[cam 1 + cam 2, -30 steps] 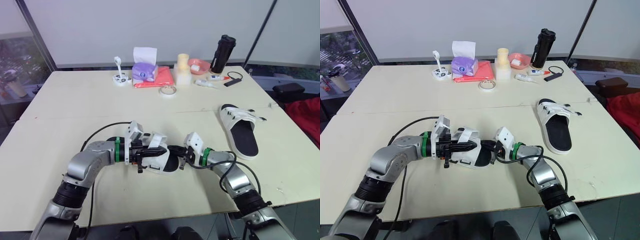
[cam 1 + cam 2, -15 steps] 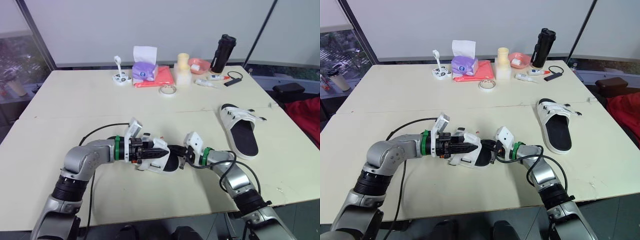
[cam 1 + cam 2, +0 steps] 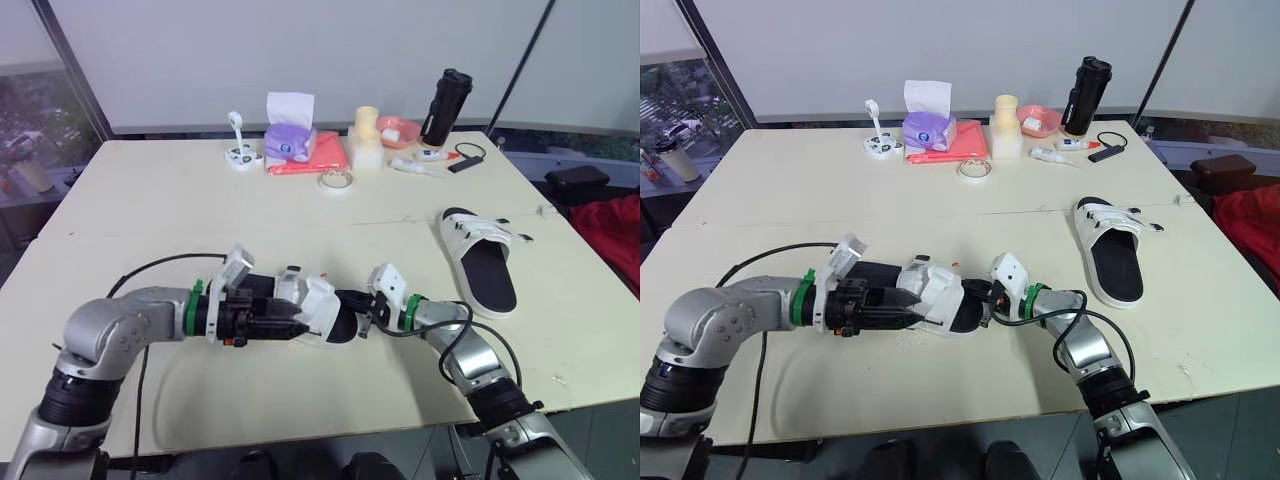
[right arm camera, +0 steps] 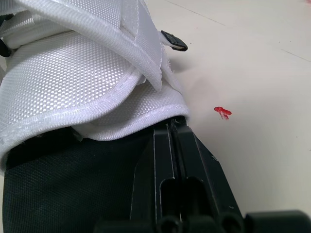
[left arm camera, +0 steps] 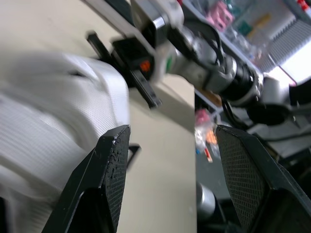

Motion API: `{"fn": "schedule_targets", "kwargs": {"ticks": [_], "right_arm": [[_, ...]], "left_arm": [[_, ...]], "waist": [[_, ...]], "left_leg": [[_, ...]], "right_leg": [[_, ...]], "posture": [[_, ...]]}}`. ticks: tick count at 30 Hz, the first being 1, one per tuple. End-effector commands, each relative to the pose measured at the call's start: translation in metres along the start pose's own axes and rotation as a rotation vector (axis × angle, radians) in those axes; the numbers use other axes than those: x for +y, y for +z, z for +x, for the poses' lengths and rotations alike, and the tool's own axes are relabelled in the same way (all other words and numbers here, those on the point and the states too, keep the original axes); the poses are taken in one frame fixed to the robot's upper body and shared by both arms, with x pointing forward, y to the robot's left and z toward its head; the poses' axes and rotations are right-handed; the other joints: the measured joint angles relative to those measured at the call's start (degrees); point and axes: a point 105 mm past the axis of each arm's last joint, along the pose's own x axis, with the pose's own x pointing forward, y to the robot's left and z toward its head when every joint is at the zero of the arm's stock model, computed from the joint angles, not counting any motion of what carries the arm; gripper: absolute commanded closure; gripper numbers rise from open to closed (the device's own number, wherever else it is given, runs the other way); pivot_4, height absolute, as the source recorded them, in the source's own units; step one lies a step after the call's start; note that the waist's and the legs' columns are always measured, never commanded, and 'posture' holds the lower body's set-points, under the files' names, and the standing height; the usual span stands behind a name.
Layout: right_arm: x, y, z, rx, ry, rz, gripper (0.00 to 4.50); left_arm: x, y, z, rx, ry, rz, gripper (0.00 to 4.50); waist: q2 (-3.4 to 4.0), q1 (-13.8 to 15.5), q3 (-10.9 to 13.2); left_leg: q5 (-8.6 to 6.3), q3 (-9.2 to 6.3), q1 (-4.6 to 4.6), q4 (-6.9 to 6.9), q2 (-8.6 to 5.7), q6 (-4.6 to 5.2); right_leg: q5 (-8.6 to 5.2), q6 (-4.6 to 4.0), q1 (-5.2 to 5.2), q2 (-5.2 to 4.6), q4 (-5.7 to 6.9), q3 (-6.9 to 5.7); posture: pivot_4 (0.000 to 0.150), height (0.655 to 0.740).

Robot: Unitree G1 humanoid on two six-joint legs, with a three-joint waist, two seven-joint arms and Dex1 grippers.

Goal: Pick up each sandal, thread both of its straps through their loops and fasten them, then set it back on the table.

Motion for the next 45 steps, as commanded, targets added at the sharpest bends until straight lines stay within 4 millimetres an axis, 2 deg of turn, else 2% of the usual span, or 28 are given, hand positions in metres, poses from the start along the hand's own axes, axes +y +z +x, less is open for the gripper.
{"fn": "schedule_targets", "kwargs": {"ticks": [1, 7, 12, 16, 20, 27, 35, 38, 41, 42, 45], "right_arm": [[0.014, -0.07, -0.009, 0.256, 0.001, 0.135, 4.5], [0.014, -0.072, -0.014, 0.264, -0.004, 0.138, 4.5], [0.016, -0.073, -0.015, 0.265, -0.007, 0.145, 4.5], [0.017, -0.074, -0.015, 0.265, -0.006, 0.149, 4.5], [0.016, -0.073, -0.011, 0.261, -0.003, 0.149, 4.5], [0.016, -0.072, -0.01, 0.259, -0.001, 0.146, 4.5], [0.017, -0.074, -0.013, 0.262, -0.008, 0.153, 4.5], [0.017, -0.074, -0.014, 0.264, -0.011, 0.155, 4.5], [0.017, -0.074, -0.014, 0.264, -0.011, 0.156, 4.5], [0.017, -0.074, -0.013, 0.264, -0.011, 0.155, 4.5], [0.016, -0.074, -0.013, 0.264, -0.012, 0.154, 4.5]], "left_arm": [[0.004, 0.004, 0.006, -0.002, 0.036, 0.1, 1.64], [0.009, 0.004, 0.002, -0.002, 0.062, 0.174, 1.64], [-0.001, 0.019, -0.01, -0.043, 0.023, 0.17, 1.64], [0.007, 0.025, -0.013, -0.065, 0.084, 0.196, 1.64], [0.012, 0.015, -0.007, -0.031, 0.094, 0.214, 1.64], [0.008, 0.001, 0.004, 0.041, 0.047, 0.213, 1.64], [0.008, -0.004, 0.003, 0.065, 0.025, 0.196, 1.64], [0.008, -0.004, 0.0, 0.07, 0.026, 0.188, 2.46], [0.008, -0.006, -0.002, 0.085, 0.024, 0.182, 4.04], [0.009, -0.008, -0.002, 0.091, 0.025, 0.181, 4.44], [0.009, -0.01, 0.0, 0.104, 0.023, 0.187, 4.44]], "waist": [[0.0, 0.0, 0.0], [0.0, -0.03, -0.01], [0.01, -0.01, -0.01], [0.01, 0.03, -0.01], [0.01, 0.0, -0.01], [0.01, -0.03, -0.01], [0.01, -0.02, -0.02], [0.01, -0.02, -0.01], [0.01, -0.01, -0.01], [0.01, -0.01, -0.01], [0.02, -0.01, -0.01]], "left_leg": [[-0.02, 0.0, -0.03, 0.0, 0.0, -0.04], [0.04, 0.02, -0.06, -0.02, 0.02, 0.06], [0.04, 0.02, -0.09, -0.03, 0.02, 0.06], [0.04, 0.02, -0.1, -0.03, 0.02, 0.07], [0.04, 0.02, -0.1, -0.04, 0.02, 0.07], [0.04, 0.03, -0.11, -0.04, 0.02, 0.07], [0.04, 0.03, -0.11, -0.05, 0.02, 0.07], [0.04, 0.03, -0.11, -0.05, 0.03, 0.07], [0.04, 0.03, -0.11, -0.05, 0.03, 0.07], [0.04, 0.03, -0.11, -0.05, 0.03, 0.07], [0.04, 0.03, -0.11, -0.05, 0.03, 0.07]], "right_leg": [[0.01, -0.02, -0.04, 0.01, 0.0, 0.01], [0.02, -0.02, -0.11, 0.01, 0.01, 0.01], [0.01, -0.03, -0.13, -0.01, 0.0, 0.01], [0.01, -0.04, -0.14, -0.03, -0.01, 0.01], [0.01, -0.04, -0.14, -0.03, -0.02, 0.01], [0.02, -0.04, -0.17, -0.03, -0.01, 0.01], [0.01, -0.04, -0.16, -0.03, -0.01, 0.02], [0.01, -0.05, -0.16, -0.04, -0.01, 0.02], [0.01, -0.05, -0.17, -0.04, -0.01, 0.02], [0.01, -0.05, -0.17, -0.04, -0.01, 0.02], [0.01, -0.05, -0.17, -0.04, -0.01, 0.02]], "posture": [[0.15, 0.74], [0.15, 0.74], [0.15, 0.74], [0.15, 0.74], [0.15, 0.74], [0.15, 0.74], [0.15, 0.74], [0.15, 0.74], [0.15, 0.74], [0.15, 0.74], [0.15, 0.74]]}}
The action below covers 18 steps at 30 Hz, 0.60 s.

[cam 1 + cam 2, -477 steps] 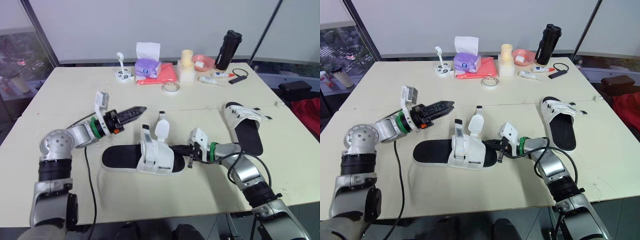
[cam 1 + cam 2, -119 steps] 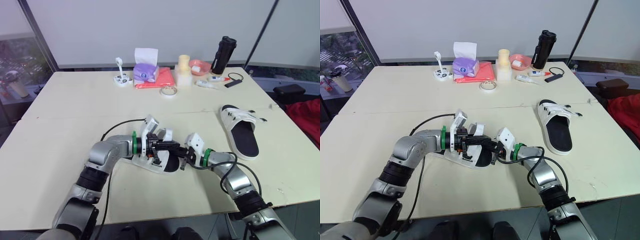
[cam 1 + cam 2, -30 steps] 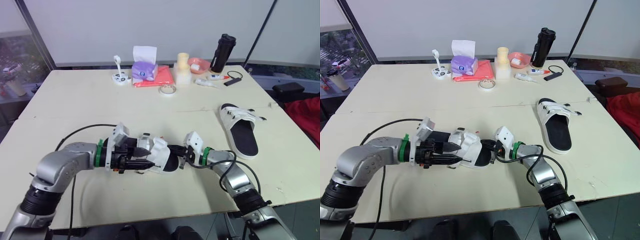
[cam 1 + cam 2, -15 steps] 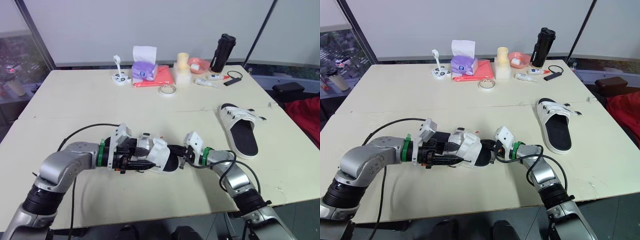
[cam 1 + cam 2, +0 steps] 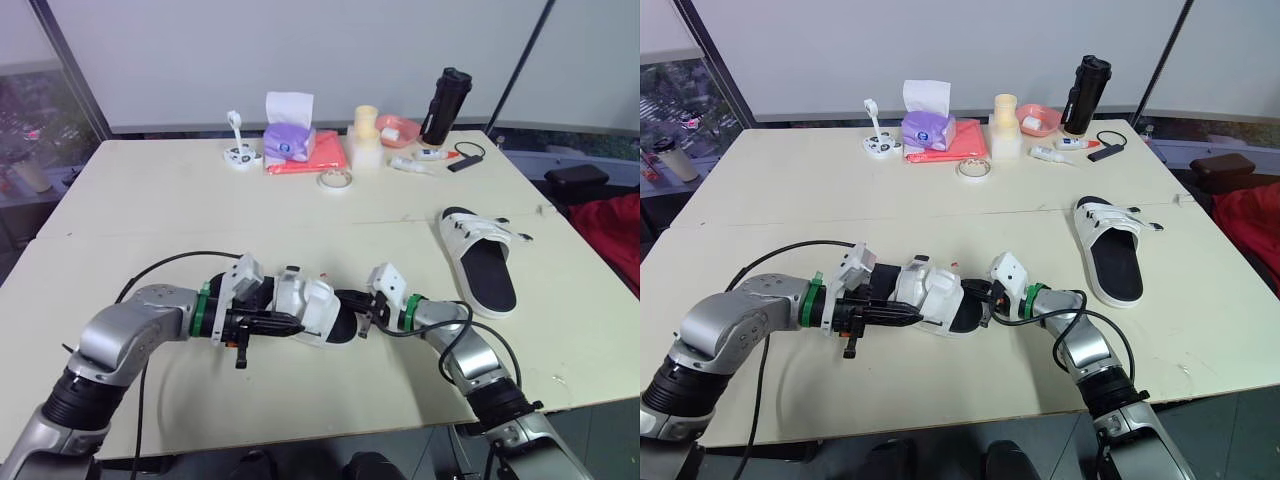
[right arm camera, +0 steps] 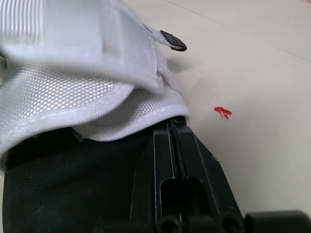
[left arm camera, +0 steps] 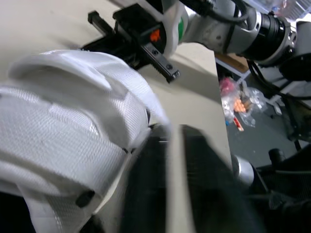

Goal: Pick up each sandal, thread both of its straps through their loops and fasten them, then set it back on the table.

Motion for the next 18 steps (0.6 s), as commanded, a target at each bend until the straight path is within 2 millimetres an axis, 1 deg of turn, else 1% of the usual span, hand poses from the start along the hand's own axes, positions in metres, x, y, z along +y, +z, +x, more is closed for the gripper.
{"fn": "schedule_targets", "kwargs": {"ticks": [1, 2, 4, 7, 9, 12, 15, 18], "right_arm": [[0.015, -0.075, -0.013, 0.267, -0.015, 0.153, 4.5], [0.015, -0.075, -0.013, 0.268, -0.014, 0.153, 4.5], [0.015, -0.075, -0.012, 0.268, -0.012, 0.152, 4.5], [0.015, -0.075, -0.013, 0.269, -0.013, 0.151, 4.5], [0.015, -0.075, -0.013, 0.27, -0.013, 0.151, 4.5], [0.016, -0.075, -0.014, 0.27, -0.012, 0.151, 4.5], [0.016, -0.075, -0.014, 0.269, -0.014, 0.152, 4.5], [0.016, -0.075, -0.014, 0.27, -0.016, 0.154, 4.5]], "left_arm": [[-0.002, 0.002, 0.002, 0.001, -0.014, 0.019, 4.44], [-0.003, 0.003, 0.003, -0.004, -0.018, 0.018, 4.44], [-0.006, 0.011, 0.005, -0.043, -0.049, -0.013, 4.44], [-0.016, 0.049, 0.003, -0.2, -0.162, -0.14, 4.44], [-0.018, 0.061, 0.001, -0.247, -0.196, -0.185, 4.44], [-0.005, 0.083, 0.0, -0.353, -0.188, -0.268, 4.44], [0.007, 0.088, 0.002, -0.385, -0.148, -0.305, 4.44], [0.019, 0.079, 0.009, -0.368, -0.082, -0.316, 4.44]], "waist": [[0.0, 0.0, 0.0], [0.0, 0.0, 0.0], [-0.01, 0.03, -0.01], [-0.12, 0.12, 0.01], [-0.15, 0.02, 0.02], [-0.04, 0.0, -0.01], [-0.07, -0.01, -0.02], [-0.08, 0.02, -0.02]], "left_leg": [[0.0, 0.0, 0.0, 0.0, 0.0, 0.0], [0.0, 0.0, 0.0, 0.0, 0.0, 0.0], [0.0, 0.0, -0.01, 0.0, 0.0, 0.0], [0.0, -0.01, -0.03, 0.0, 0.0, 0.01], [0.01, -0.03, -0.05, 0.01, 0.0, 0.02], [0.02, -0.01, 0.03, 0.01, -0.03, 0.03], [0.02, -0.05, 0.03, 0.02, -0.02, 0.03], [0.07, -0.04, 0.03, 0.02, -0.03, -0.04]], "right_leg": [[0.0, 0.0, 0.0, 0.0, 0.0, 0.0], [0.0, 0.0, 0.0, 0.0, 0.0, 0.0], [0.0, 0.0, 0.0, -0.01, 0.0, 0.0], [0.0, 0.0, 0.0, -0.01, 0.02, -0.02], [0.02, 0.03, -0.01, 0.01, 0.04, -0.06], [0.15, 0.32, 0.1, 0.07, 0.06, -0.1], [0.21, 0.43, 0.09, 0.19, 0.12, -0.17], [0.24, 0.47, 0.22, 0.2, 0.11, -0.24]], "posture": [[0.15, 0.74], [0.15, 0.74], [0.15, 0.74], [0.15, 0.74], [0.15, 0.74], [0.15, 0.74], [0.15, 0.74], [0.15, 0.74]]}}
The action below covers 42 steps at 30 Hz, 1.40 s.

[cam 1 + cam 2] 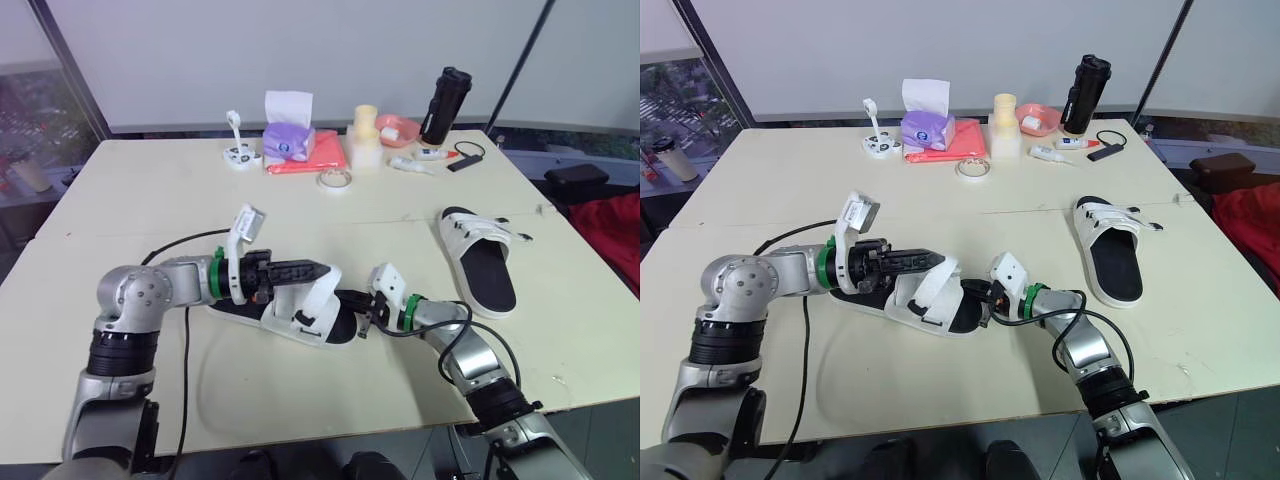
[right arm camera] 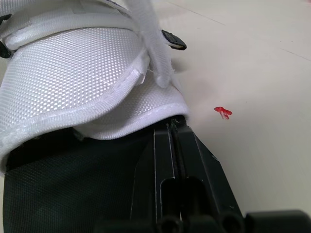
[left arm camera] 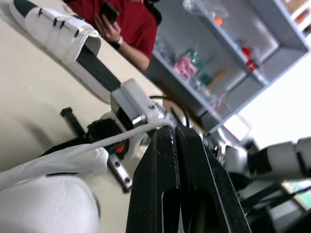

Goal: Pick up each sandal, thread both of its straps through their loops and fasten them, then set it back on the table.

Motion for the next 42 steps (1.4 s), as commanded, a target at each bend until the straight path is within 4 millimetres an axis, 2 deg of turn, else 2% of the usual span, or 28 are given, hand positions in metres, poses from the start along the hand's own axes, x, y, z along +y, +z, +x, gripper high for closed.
{"fn": "schedule_targets", "kwargs": {"ticks": [1, 7, 14, 24, 30, 33, 38, 42], "right_arm": [[0.016, -0.076, -0.015, 0.273, -0.018, 0.154, 4.5], [0.017, -0.076, -0.015, 0.272, -0.022, 0.157, 4.5], [0.018, -0.077, -0.017, 0.274, -0.025, 0.16, 4.5], [0.018, -0.077, -0.016, 0.275, -0.022, 0.159, 4.5], [0.018, -0.076, -0.016, 0.275, -0.02, 0.157, 4.5], [0.018, -0.076, -0.016, 0.275, -0.021, 0.156, 4.5], [0.018, -0.076, -0.016, 0.276, -0.021, 0.158, 4.5], [0.018, -0.077, -0.016, 0.277, -0.021, 0.158, 4.5]], "left_arm": [[0.009, 0.003, 0.001, -0.026, 0.048, 0.04, 4.44], [0.023, -0.015, 0.003, 0.009, 0.063, 0.018, 4.44], [0.028, -0.034, -0.001, 0.063, 0.077, -0.003, 4.44], [0.04, -0.035, -0.019, 0.045, 0.152, -0.004, 4.44], [0.034, -0.037, -0.016, 0.054, 0.126, 0.024, 4.44], [0.031, -0.036, -0.012, 0.052, 0.108, 0.036, 3.62], [0.028, -0.036, -0.009, 0.054, 0.095, 0.044, 1.28], [0.022, -0.035, -0.007, 0.06, 0.072, 0.048, 1.28]], "waist": [[0.02, 0.03, -0.01], [0.01, 0.04, -0.01], [0.04, 0.06, -0.02], [0.03, 0.11, -0.02], [0.03, 0.1, -0.02], [0.03, 0.1, -0.02], [0.03, 0.1, -0.02], [0.03, 0.1, -0.02]], "left_leg": [[0.0, 0.0, 0.02, 0.0, -0.01, 0.0], [0.02, 0.0, 0.05, 0.0, -0.01, -0.04], [0.01, -0.01, 0.05, 0.0, -0.01, -0.04], [0.01, -0.04, 0.05, 0.0, -0.01, -0.05], [0.01, -0.04, 0.05, 0.0, -0.01, -0.05], [0.01, -0.04, 0.05, 0.0, -0.01, -0.05], [0.01, -0.04, 0.05, 0.0, -0.01, -0.05], [0.01, -0.04, 0.05, 0.0, -0.01, -0.05]], "right_leg": [[0.0, 0.01, 0.0, -0.02, -0.01, 0.0], [0.0, 0.0, 0.02, -0.02, -0.01, -0.01], [0.0, -0.01, 0.02, -0.04, -0.02, 0.04], [-0.01, -0.02, -0.02, -0.08, -0.03, 0.06], [-0.01, -0.02, -0.03, -0.09, -0.04, 0.06], [-0.01, -0.02, -0.02, -0.1, -0.04, 0.06], [-0.01, -0.02, -0.01, -0.1, -0.04, 0.06], [-0.01, -0.02, -0.02, -0.1, -0.04, 0.06]], "posture": [[0.15, 0.74], [0.15, 0.74], [0.15, 0.74], [0.15, 0.74], [0.15, 0.74], [0.15, 0.74], [0.15, 0.74], [0.15, 0.74]]}}
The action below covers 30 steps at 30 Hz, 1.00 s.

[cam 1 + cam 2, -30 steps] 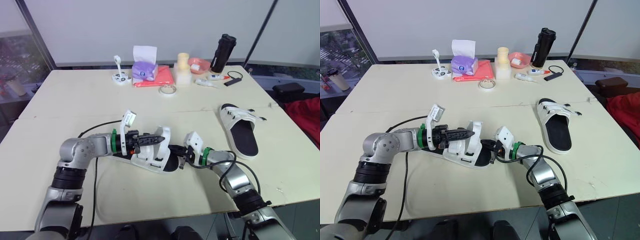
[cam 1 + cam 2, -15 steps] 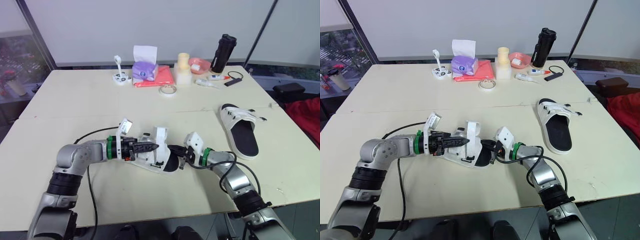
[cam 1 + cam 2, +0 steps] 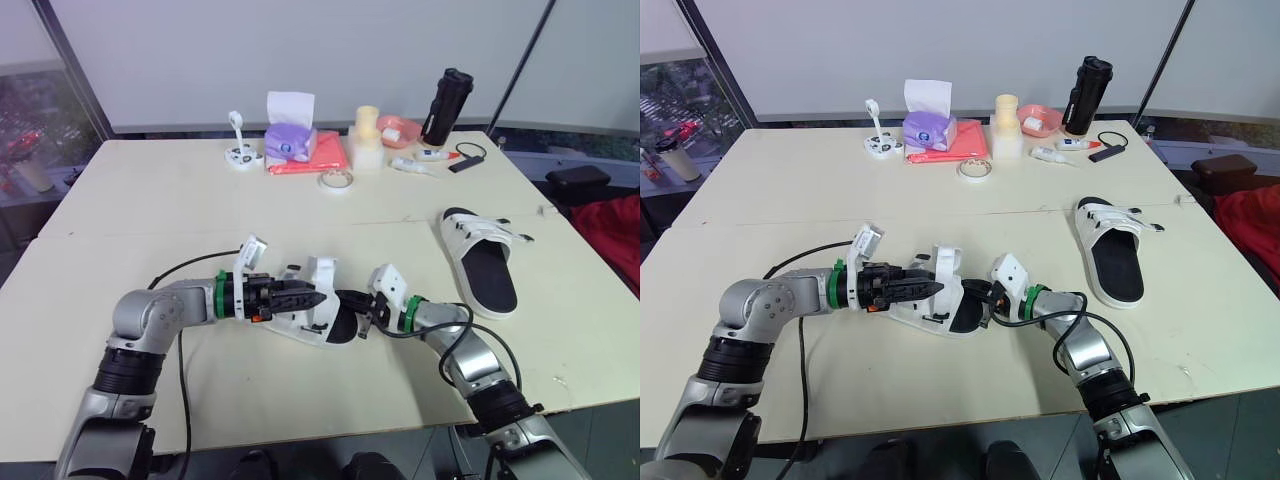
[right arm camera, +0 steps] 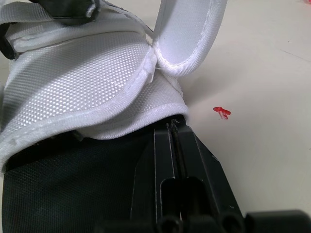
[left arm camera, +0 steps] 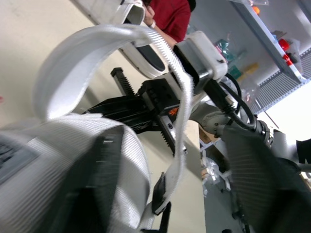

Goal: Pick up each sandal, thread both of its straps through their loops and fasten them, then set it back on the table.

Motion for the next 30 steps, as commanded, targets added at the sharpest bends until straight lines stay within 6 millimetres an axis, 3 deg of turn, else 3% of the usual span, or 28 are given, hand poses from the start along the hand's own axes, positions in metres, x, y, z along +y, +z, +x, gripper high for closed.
{"fn": "schedule_targets", "kwargs": {"ticks": [1, 6, 7, 9, 14, 20, 30], "right_arm": [[0.017, -0.076, -0.015, 0.279, -0.005, 0.153, 4.5], [0.017, -0.075, -0.014, 0.277, -0.006, 0.152, 4.5], [0.017, -0.075, -0.014, 0.276, -0.006, 0.152, 4.5], [0.017, -0.075, -0.013, 0.276, -0.006, 0.152, 4.5], [0.017, -0.076, -0.015, 0.278, -0.008, 0.154, 4.5], [0.017, -0.076, -0.015, 0.278, -0.011, 0.158, 4.5], [0.017, -0.076, -0.013, 0.273, -0.013, 0.16, 4.5]], "left_arm": [[-0.01, 0.004, 0.002, -0.003, -0.035, 0.033, 1.28], [-0.013, -0.008, 0.009, 0.051, -0.031, 0.067, 1.28], [-0.013, -0.012, 0.011, 0.071, -0.026, 0.081, 1.51], [-0.013, -0.016, 0.012, 0.087, -0.022, 0.097, 2.1], [-0.014, -0.009, 0.014, 0.066, -0.025, 0.109, 4.47], [-0.026, 0.012, 0.009, -0.004, -0.098, 0.051, 4.47], [-0.014, -0.005, 0.0, 0.063, -0.05, 0.03, 4.47]], "waist": [[0.0, -0.01, 0.0], [0.0, -0.01, 0.0], [0.0, -0.01, 0.0], [0.0, 0.0, 0.0], [0.0, -0.01, 0.0], [-0.02, 0.0, 0.01], [0.0, -0.06, 0.0]], "left_leg": [[0.0, 0.0, 0.0, 0.0, 0.0, 0.0], [0.0, 0.0, 0.0, 0.0, 0.0, 0.0], [0.0, 0.0, 0.0, 0.0, 0.0, 0.0], [0.0, 0.0, 0.0, 0.0, 0.0, 0.0], [0.0, 0.0, 0.0, 0.0, 0.0, 0.0], [0.0, 0.0, -0.01, 0.0, 0.0, 0.0], [0.0, 0.02, 0.01, 0.0, 0.0, 0.0]], "right_leg": [[0.0, 0.0, 0.0, 0.0, 0.0, 0.0], [0.0, 0.0, 0.02, 0.0, 0.0, 0.0], [0.0, 0.0, 0.01, 0.0, 0.0, 0.0], [0.0, 0.0, 0.01, 0.0, 0.0, 0.0], [0.0, -0.01, 0.0, 0.0, 0.0, 0.01], [0.0, 0.0, 0.01, 0.01, 0.0, 0.0], [0.0, 0.0, 0.01, 0.03, 0.0, 0.01]], "posture": [[0.15, 0.74], [0.15, 0.74], [0.15, 0.74], [0.15, 0.74], [0.15, 0.74], [0.15, 0.74], [0.15, 0.74]]}}
